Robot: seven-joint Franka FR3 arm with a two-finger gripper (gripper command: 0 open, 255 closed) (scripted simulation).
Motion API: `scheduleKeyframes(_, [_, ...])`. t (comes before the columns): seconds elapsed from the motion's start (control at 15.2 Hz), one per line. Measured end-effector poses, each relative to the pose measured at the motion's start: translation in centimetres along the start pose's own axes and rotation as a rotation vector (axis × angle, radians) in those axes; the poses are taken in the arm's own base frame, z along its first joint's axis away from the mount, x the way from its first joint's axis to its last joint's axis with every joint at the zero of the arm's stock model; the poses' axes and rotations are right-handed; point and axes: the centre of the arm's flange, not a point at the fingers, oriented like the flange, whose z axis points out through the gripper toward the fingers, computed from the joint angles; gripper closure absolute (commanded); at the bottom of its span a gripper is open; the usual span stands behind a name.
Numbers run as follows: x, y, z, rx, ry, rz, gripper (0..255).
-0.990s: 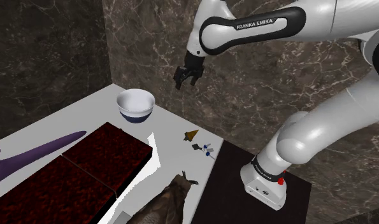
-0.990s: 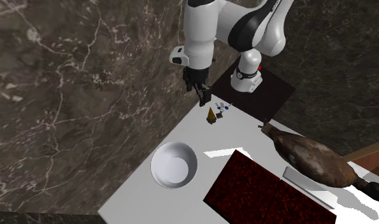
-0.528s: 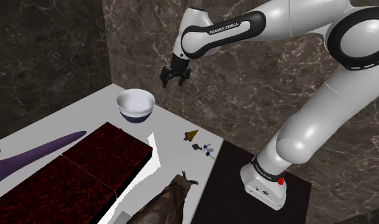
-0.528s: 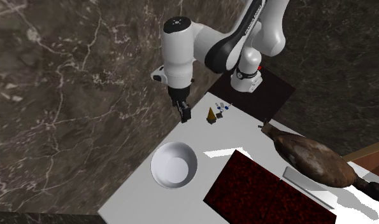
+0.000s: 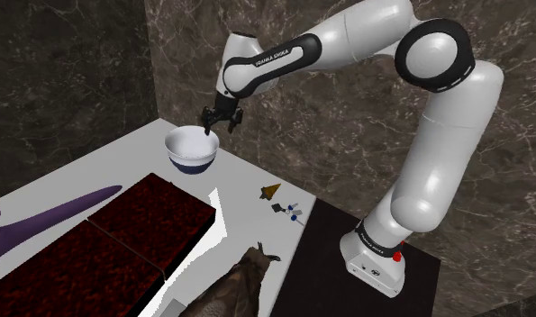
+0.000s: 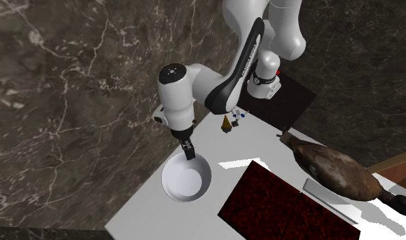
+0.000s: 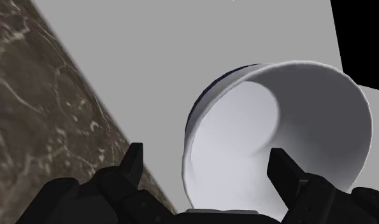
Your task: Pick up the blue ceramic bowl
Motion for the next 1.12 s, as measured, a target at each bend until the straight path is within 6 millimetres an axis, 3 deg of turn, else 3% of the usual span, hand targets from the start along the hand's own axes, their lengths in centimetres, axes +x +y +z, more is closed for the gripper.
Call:
scheduleKeyframes(0.13, [1.7, -0.7, 2.0, 0.007, -0.005, -0.016, 0])
scheduleKeyframes(0.66, [2.4, -0.9, 3.3, 0.019, 0.031, -0.027, 0])
scheduleKeyframes(0.73, [2.5, -1.0, 3.2, 0.021, 0.038, -0.027, 255])
scheduleKeyframes(1.12, [2.4, -0.9, 3.8, 0.025, 0.045, -0.044, 255])
